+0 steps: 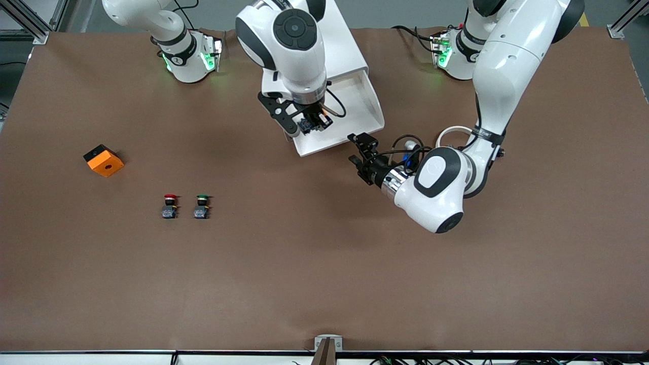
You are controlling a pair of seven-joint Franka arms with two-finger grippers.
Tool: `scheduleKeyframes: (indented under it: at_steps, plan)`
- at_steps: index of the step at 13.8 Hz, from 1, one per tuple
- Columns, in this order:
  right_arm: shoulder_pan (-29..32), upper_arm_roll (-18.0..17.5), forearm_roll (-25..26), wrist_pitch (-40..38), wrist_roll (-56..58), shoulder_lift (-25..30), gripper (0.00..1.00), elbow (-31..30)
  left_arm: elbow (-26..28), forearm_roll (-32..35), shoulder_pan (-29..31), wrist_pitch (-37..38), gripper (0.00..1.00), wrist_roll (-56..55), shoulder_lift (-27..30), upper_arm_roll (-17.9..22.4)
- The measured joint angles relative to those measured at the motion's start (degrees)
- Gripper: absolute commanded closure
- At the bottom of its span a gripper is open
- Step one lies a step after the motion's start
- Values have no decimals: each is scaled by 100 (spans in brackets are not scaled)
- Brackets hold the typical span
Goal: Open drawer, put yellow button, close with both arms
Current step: 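Lower the button into the drawer while the left gripper releases the drawer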
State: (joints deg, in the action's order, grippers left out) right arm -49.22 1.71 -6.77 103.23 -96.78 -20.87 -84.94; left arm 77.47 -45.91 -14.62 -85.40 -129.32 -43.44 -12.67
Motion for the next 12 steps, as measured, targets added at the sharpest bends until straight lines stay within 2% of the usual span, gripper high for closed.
scheduleKeyframes:
  at_steps: [4, 8, 12]
  plan:
    - [-231, -4, -243, 309, -283, -155, 75, 30, -327, 781, 381, 9, 0, 514, 2, 7]
    - [-353, -4, -339, 349, -313, -345, 74, 42, -342, 1657, 798, 10, 0, 1817, -1, 15]
    - [-389, -4, -352, 356, -313, -468, 65, 46, -460, 2230, 944, -26, 0, 2196, 0, 17]
